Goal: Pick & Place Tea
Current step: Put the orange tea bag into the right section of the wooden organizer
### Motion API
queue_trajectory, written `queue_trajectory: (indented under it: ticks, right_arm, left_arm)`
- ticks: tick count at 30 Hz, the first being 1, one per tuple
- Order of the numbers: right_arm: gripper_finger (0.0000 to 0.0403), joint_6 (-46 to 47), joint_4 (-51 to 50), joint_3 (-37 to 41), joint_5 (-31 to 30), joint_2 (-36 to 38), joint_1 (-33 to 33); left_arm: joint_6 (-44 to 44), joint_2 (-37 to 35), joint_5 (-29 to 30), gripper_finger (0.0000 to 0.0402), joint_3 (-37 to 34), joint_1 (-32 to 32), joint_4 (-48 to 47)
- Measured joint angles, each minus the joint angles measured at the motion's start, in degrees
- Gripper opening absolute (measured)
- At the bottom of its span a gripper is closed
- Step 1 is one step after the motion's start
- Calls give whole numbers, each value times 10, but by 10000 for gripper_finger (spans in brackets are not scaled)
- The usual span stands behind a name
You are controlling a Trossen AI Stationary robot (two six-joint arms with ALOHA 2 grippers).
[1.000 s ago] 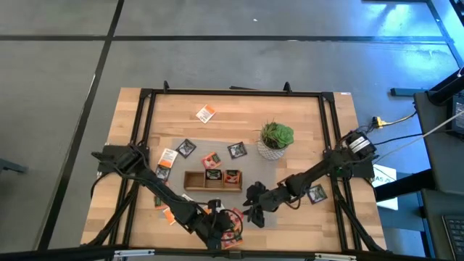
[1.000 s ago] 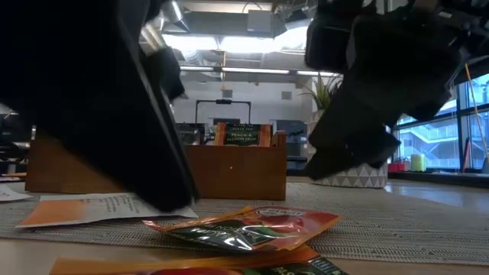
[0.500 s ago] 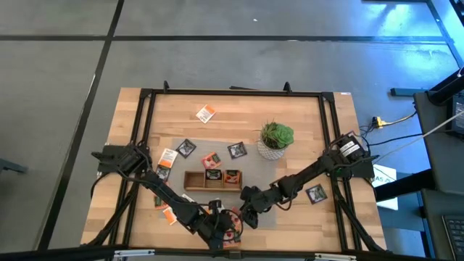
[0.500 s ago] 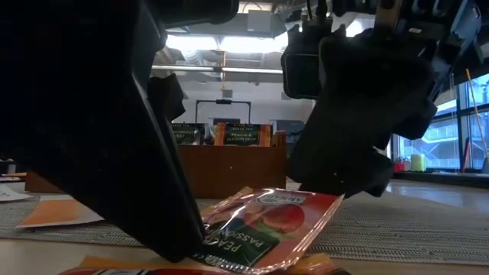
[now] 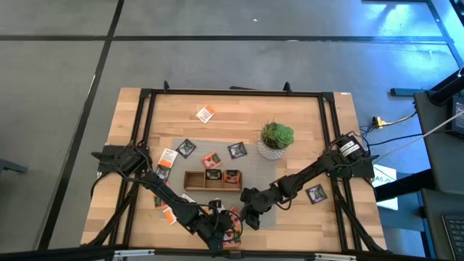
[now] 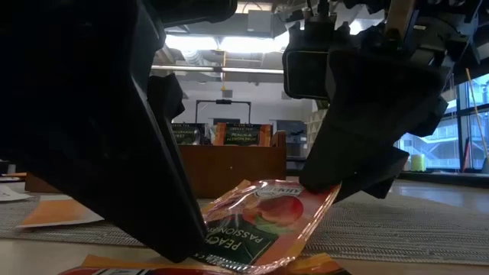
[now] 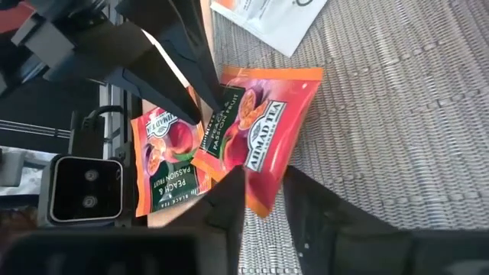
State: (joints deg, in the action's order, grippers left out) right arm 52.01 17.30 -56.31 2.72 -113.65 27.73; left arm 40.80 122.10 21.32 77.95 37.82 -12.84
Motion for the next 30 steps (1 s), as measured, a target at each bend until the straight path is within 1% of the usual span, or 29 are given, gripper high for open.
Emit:
queue_trajectory:
  ticks: [5,7,10,13,16,18,22,24,26,28,30]
  right_arm:
    - [27,-11,0,0,0,0,-2]
    - [11,-22,0,0,0,0,-2]
    - [11,-32,1,0,-2,0,-2]
    - [13,-37,2,0,-1,0,-2]
    - [7,-48,1,0,-1,3,-2]
    - [6,-59,2,1,-1,14,-2]
    - [6,-100,-2,1,-20,67,3]
    - [6,-126,-35,1,-49,104,9]
    - [6,-152,-80,2,-92,145,21]
    - [6,-165,-136,4,-156,189,39]
    - [7,-164,-215,4,-238,234,63]
  left_arm:
    - [-2,0,1,78,0,0,-1]
    - [-12,-2,0,77,-1,0,-2]
    - [-37,-13,3,75,-3,0,-17]
    - [-52,-41,14,75,-4,2,-24]
    - [-62,-77,46,75,-1,7,-31]
    - [-63,-95,77,75,-2,11,-44]
    - [-49,-133,128,75,-2,15,-37]
    - [-46,-147,143,76,-2,15,-35]
    - [-48,-156,157,77,-2,17,-30]
    - [-58,-163,172,79,-1,19,-14]
    - [-56,-170,196,79,-1,23,-15]
